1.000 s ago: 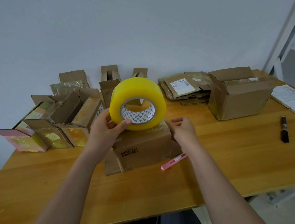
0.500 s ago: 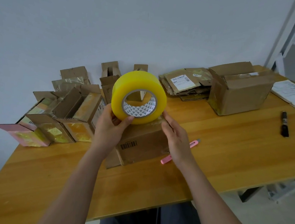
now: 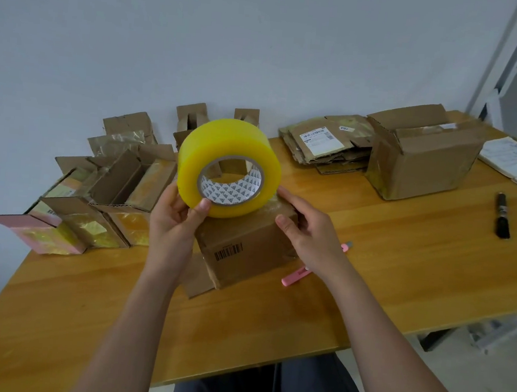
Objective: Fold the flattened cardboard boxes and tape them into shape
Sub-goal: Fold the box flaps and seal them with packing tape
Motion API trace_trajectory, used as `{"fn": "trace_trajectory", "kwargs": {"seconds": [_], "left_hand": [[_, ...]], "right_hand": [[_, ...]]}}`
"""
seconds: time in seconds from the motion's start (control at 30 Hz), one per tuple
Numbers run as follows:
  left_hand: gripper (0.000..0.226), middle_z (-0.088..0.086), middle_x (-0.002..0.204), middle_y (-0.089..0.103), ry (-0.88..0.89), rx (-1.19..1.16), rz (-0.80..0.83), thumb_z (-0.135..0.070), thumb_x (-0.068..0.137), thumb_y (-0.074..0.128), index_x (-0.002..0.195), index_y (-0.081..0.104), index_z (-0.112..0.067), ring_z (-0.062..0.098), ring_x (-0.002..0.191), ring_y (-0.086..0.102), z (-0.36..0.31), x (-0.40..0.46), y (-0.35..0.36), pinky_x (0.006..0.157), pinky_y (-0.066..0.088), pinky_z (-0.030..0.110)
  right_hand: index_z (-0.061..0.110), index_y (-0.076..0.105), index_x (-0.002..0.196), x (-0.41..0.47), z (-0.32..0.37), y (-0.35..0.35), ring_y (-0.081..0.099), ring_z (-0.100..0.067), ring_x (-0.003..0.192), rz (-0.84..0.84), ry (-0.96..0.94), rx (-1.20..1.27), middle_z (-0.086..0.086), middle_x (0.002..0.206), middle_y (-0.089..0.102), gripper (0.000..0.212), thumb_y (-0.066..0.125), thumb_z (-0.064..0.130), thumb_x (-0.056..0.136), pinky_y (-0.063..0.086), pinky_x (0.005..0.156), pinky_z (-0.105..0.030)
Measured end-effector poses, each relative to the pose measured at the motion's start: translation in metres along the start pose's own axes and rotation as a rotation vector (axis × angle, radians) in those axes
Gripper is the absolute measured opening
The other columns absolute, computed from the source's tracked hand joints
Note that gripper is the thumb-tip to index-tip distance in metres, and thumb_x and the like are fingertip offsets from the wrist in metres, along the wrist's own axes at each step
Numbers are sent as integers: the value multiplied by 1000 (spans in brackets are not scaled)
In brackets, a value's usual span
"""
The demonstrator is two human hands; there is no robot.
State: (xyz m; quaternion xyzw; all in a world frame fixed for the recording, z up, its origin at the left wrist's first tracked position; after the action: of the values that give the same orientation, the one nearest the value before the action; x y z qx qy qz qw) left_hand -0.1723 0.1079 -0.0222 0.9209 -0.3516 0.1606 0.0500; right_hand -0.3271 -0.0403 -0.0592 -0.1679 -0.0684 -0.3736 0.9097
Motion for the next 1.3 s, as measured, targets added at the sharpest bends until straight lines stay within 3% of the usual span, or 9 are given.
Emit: {"fn": "trace_trajectory", "kwargs": {"seconds": [0.13,0.23,0.37,0.5,0.67,0.83,1.0,1.17,1.3], "left_hand": [[56,5,119,68,24,79,1,-24,80,67,132,54,-4,13,112,64,-2,-3,2,91,55,28],[46,-2,113,68,-7,153,78,-31,78,68,120,61,-14,4,105,65,-8,2,4,90,56,27],[56,-11,114,65,-49,319,137,-34,73,76,123,55,-22,-4,101,62,-7,8,9,82,55,20],[46,-4,118,64,-12,317,106,-31,83,71,123,50,-26,6,108,61,-3,5,13,90,54,32],[44,3,118,67,-54,-1,47,-25,83,66,125,55,-19,16,113,63,-2,-2,0,95,53,36],[46,10,120,67,-44,-58,-45,-24,88,65,130,54,-6,24,115,62,4,-13,-11,97,51,40],[50,-5,106,71,-10,2,-34,-21,80,64,127,56,-8,8,102,66,2,-17,-7,83,55,21],[51,2,120,68,-64,-15,14,-25,84,62,132,55,-10,13,113,63,2,-10,-10,90,53,28],[48,2,117,69,-61,-7,52,-25,84,64,129,57,-10,11,109,64,3,-8,-9,84,54,23]], "right_hand": [[25,47,143,4,0,0,36,-3,138,11,-11,-61,11,148,46,45,57,24,98,32,116,-33],[22,49,142,7,-1,-1,37,-5,139,17,-19,-71,8,148,47,44,57,22,98,34,116,-36],[21,49,142,7,0,1,38,-6,138,7,-45,-91,8,146,48,43,55,21,99,35,115,-35],[19,49,142,6,1,3,38,-9,138,0,-45,-107,5,147,48,43,55,21,99,35,115,-36],[23,54,138,6,1,2,35,6,134,10,-42,-93,14,149,44,40,56,19,98,30,104,-4],[23,55,137,6,1,2,37,-1,137,14,-33,-86,16,149,43,39,56,20,99,33,113,-25],[21,52,139,9,7,-1,32,-5,141,34,-50,-224,14,154,36,39,53,22,100,32,116,-35],[16,53,138,15,16,8,24,1,143,78,-226,-396,14,159,25,38,44,13,102,31,113,-27],[24,45,145,13,12,13,12,4,145,144,-235,-410,12,157,30,51,47,46,99,16,118,-30]]}}
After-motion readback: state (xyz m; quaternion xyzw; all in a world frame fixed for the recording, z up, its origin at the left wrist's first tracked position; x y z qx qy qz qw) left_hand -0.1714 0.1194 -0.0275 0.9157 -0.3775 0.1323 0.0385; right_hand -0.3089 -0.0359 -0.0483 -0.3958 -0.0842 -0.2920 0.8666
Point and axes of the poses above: each hand's wrist, its own x-axis towards the middle knuckle, its own y-axis out of the palm, z = x × y, the point moved 2 cm from there along x, towards the middle knuckle
